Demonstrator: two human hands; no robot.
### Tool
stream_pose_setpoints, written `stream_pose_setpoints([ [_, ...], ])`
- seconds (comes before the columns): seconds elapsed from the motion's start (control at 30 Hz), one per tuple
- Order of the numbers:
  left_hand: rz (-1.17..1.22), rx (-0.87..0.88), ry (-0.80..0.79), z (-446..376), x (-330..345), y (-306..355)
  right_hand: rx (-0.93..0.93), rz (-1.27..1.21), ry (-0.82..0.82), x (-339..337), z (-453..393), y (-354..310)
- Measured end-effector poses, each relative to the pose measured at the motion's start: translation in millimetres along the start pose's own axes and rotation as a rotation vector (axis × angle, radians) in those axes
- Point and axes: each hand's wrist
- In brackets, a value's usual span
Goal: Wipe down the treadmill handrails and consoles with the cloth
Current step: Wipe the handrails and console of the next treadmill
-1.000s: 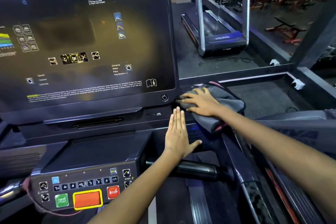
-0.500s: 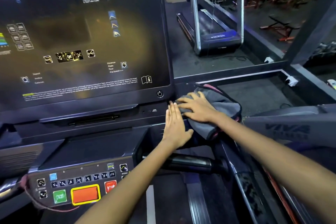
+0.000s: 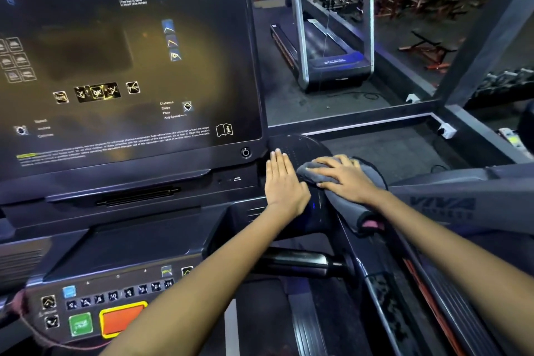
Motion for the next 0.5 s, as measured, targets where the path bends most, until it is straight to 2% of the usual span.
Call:
stream_pose_setpoints([
  [0.1,0.001,0.060,0.056,-23,-7,-11,0.121,-0.084,0.005,-2,-10,-1],
  [0.2,0.030,0.087,0.009,-40,-5,-22,0.232,-0.088,0.025,-3,-34,-22],
  [0.37,0.150,0.078,0.060,-43,8,-30,0.167,-0.084,0.010,-3,-16,-10],
  [0.5,0.182,0.072,0.128,-45,13,-29,0.195,-0.320,0.039,4,-9,11],
])
Point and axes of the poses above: each hand's wrist, its own z-axis away from the middle knuckle, its own x-axis out of the palm, y = z × x, and after that the axes turned 13 degrees about x, right-handed
